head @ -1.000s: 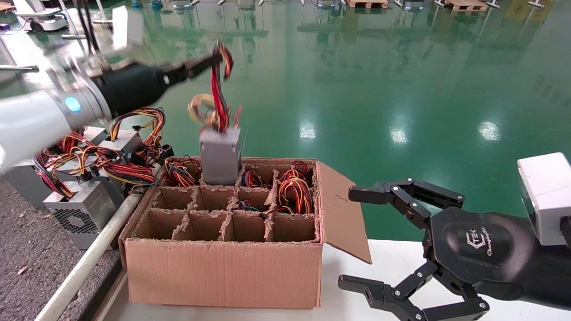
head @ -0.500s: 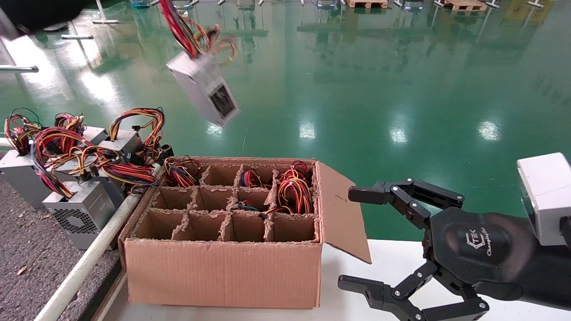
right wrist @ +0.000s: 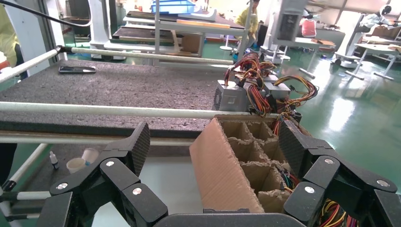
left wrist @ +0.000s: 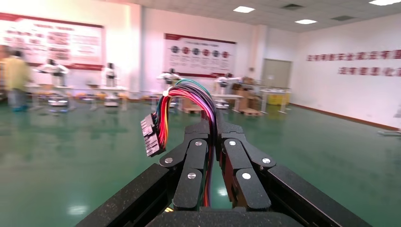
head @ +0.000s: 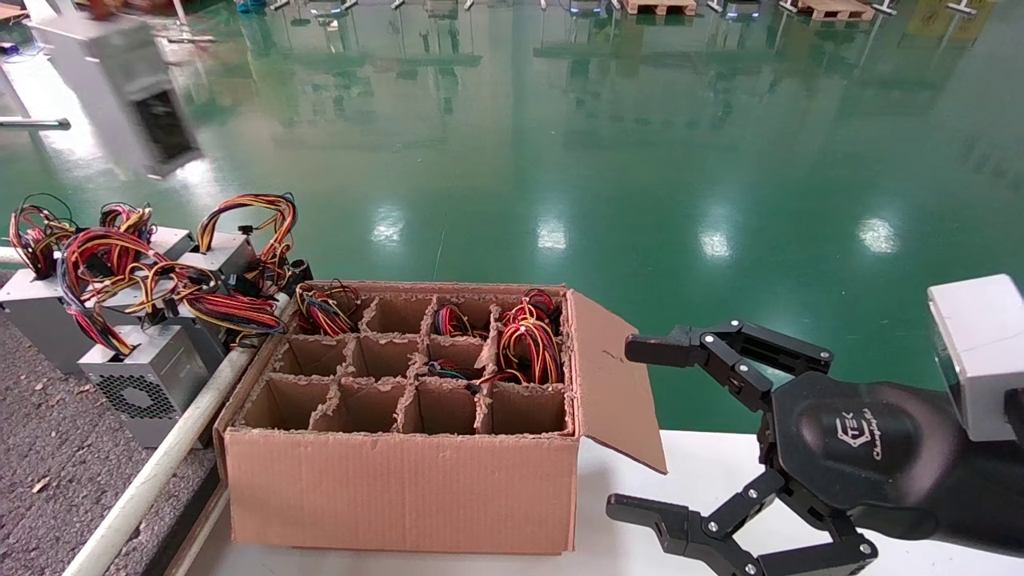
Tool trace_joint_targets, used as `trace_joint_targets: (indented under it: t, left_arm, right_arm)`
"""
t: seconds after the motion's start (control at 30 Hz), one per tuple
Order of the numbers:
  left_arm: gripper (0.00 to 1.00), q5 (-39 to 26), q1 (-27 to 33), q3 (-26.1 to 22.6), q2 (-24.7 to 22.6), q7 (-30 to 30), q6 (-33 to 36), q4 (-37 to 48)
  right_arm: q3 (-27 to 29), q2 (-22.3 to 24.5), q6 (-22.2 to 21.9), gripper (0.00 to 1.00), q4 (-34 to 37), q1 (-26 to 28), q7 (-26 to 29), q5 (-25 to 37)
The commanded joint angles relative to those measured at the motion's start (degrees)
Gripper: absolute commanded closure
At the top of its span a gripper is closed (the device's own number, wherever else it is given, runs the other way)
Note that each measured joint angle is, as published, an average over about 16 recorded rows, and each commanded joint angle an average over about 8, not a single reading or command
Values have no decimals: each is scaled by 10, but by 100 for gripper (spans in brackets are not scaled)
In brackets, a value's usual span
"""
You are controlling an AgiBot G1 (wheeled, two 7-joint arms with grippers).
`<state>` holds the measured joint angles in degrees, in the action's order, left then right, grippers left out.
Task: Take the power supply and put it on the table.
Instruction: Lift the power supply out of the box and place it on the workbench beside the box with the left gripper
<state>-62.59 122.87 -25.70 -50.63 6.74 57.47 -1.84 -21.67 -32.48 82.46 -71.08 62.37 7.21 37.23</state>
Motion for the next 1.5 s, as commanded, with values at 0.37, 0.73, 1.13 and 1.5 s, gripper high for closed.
trace_joint_targets:
  t: [0.37,0.73,1.13,1.5]
  left_arm:
    - [100,-45,46,-31,96,3,43,2]
    - [100,-109,88,-74,172,29,140,-8]
    - [100,-131,107,-89,207,29,150,-4]
    - [100,-143,90,-97,229,13,153,11]
  right_arm:
    - [0,0,0,0,0,0,0,0]
    - [0,0,0,0,0,0,0,0]
    - [0,0,0,0,0,0,0,0]
    - [0,0,0,0,0,0,0,0]
